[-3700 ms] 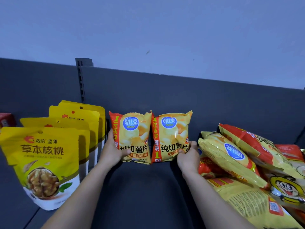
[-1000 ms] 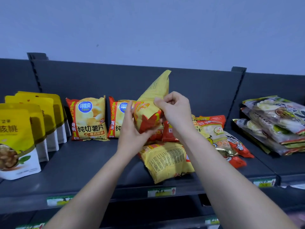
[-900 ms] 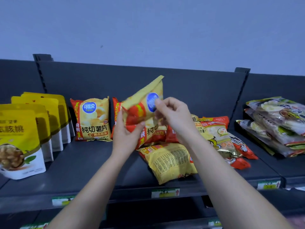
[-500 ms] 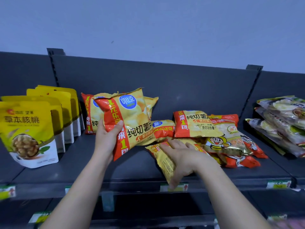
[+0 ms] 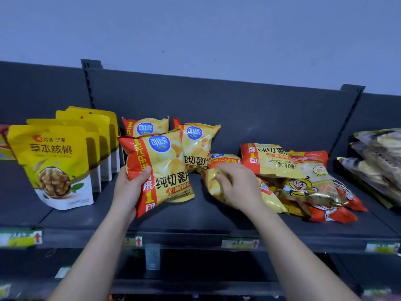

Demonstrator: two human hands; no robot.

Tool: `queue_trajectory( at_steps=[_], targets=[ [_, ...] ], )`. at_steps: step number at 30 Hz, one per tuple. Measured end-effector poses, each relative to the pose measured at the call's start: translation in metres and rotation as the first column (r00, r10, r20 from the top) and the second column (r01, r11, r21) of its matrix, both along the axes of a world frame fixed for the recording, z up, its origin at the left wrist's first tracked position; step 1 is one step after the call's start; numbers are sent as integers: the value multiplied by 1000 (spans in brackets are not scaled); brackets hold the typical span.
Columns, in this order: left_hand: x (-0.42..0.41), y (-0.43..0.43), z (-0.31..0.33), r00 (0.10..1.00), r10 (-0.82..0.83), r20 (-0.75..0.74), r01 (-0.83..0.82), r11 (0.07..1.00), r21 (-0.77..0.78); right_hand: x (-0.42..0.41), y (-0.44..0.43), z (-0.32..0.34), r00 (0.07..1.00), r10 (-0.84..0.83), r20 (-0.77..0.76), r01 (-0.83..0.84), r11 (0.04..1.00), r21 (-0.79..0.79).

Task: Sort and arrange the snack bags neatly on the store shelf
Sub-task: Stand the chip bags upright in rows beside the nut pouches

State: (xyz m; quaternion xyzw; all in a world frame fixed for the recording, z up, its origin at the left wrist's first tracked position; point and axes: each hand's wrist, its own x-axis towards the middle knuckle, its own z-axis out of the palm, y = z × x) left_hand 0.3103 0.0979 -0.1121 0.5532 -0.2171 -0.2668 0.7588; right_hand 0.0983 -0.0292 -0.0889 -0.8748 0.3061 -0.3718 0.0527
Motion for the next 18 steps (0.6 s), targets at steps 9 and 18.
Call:
queue_trajectory(
  at_steps=[9, 18],
  targets=[
    [22, 13, -11, 995, -89, 49, 85, 993, 79, 24, -1, 27, 765, -55, 642, -438, 686, 581],
    [31, 5, -31, 967, -76, 242, 16, 971, 239, 31, -6, -33, 819, -102, 565, -449, 499, 741]
  ],
)
